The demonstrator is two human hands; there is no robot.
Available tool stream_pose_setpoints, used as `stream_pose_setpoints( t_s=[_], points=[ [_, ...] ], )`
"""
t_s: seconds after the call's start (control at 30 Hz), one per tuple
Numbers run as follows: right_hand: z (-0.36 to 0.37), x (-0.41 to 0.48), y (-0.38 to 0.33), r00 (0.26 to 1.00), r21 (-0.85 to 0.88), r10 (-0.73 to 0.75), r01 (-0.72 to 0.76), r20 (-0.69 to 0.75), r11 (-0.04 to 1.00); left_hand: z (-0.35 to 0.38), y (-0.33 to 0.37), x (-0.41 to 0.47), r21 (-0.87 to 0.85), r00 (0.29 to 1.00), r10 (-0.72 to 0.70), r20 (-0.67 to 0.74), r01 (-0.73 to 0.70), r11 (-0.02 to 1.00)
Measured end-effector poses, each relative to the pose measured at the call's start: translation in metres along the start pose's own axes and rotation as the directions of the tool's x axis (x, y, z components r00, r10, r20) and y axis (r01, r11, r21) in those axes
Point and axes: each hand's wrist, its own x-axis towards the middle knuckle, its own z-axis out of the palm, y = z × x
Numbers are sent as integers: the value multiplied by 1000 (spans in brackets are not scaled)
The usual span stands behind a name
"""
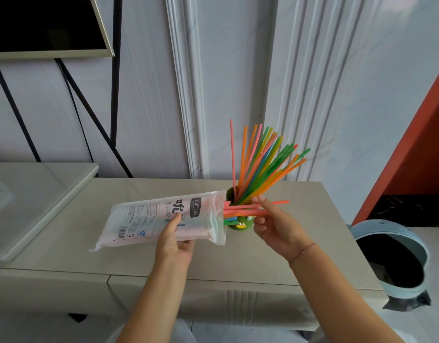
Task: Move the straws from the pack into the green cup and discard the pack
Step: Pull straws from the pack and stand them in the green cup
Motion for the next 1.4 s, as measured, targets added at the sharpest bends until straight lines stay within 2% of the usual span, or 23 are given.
stream_pose_setpoints(
  t_s=[0.13, 0.27, 0.4, 0.57, 0.73, 0.97, 1.2, 1.3, 1.4],
  points=[
    [4, 4, 5, 996, 46, -82, 84, -34, 995, -1, -2, -1, -5, 1000, -2, 14, 2, 1000],
    [-4, 3, -7, 990, -66, -124, 120, -63, 991, -5, 6, 3, -15, 999, 26, 43, -26, 1000],
    [-9, 2, -17, 986, -84, -146, 139, -81, 987, -6, 10, 5, -4, 999, 32, 15, -31, 999],
    [3, 2, -6, 990, 47, -136, 134, 26, 990, -1, 0, 2, 24, 1000, -1, -4, 1, 1000],
    [16, -1, 7, 975, -90, -195, 204, 102, 975, 4, -10, -3, 56, 1000, -5, 4, 5, 998],
    [-5, -3, -19, 945, -200, -305, 278, -121, 940, -7, 12, 5, 27, 999, 29, -37, -28, 999],
    [1, -3, -12, 973, -284, -215, 183, -83, 941, -2, -6, -1, 54, 1000, 3, -23, -2, 999],
    [3, -5, -13, 966, -312, -243, 204, -92, 928, -2, -6, 1, 71, 1000, 16, -15, -15, 997],
    [-1, -6, -26, 934, -317, -310, 244, -177, 916, -5, 4, 6, 67, 999, 28, -33, -26, 997]
  ],
)
